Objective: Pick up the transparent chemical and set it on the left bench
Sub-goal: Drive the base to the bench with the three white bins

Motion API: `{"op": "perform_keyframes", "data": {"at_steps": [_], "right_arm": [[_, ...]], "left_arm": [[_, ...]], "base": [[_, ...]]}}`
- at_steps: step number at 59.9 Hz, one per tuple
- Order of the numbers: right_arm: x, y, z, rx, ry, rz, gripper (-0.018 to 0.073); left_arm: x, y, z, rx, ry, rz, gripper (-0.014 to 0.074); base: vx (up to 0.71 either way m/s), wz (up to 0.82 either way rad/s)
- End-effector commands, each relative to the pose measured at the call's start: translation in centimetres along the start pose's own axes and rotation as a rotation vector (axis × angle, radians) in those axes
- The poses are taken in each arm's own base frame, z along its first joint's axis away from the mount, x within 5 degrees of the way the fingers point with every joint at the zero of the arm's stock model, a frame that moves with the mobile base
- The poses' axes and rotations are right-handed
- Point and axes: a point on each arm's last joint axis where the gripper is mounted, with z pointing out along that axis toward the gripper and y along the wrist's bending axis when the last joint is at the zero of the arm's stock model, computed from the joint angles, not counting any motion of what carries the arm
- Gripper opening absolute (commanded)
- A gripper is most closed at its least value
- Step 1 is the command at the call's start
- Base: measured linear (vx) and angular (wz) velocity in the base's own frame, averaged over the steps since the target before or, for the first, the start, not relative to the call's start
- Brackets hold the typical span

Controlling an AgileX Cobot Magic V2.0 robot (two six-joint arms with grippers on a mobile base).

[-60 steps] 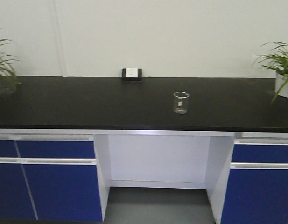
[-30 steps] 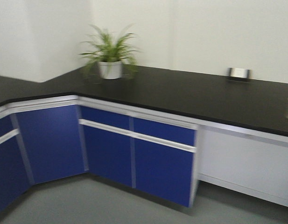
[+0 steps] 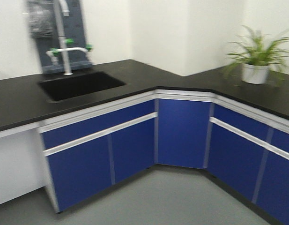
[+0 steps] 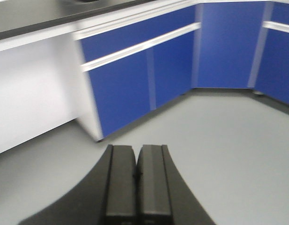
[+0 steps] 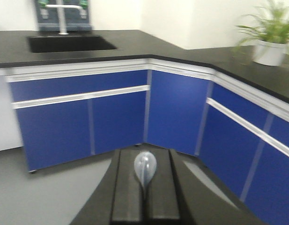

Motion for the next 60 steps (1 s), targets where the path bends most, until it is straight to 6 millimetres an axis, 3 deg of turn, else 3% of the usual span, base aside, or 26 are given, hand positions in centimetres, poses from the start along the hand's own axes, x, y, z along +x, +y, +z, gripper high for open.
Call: {"op": "perform_keyframes", "data": {"at_steps": [1, 40, 60], "right_arm": [[-1.59, -0.26, -0.23, 0.024, -0.103, -0.005, -0.0003], [-1.59, -0.26, -0.23, 0.024, -0.103, -0.004, -0.0003], [-1.59, -0.24, -0.23, 0.021, -0.103, -0.004, -0.0003]], "left_arm": [[-0.28, 0.01, -0.13, -0.002, -0.081, -0.009, -0.0003], [-0.28, 0.01, -0.13, -0.002, -0.081, -0.009, -0.0003], [-0.28, 0.01, -0.13, -0.002, -0.081, -0.009, -0.0003]], "base": [[-0.01, 0.8], [0.1, 0.73], [0.27, 0.47]]}}
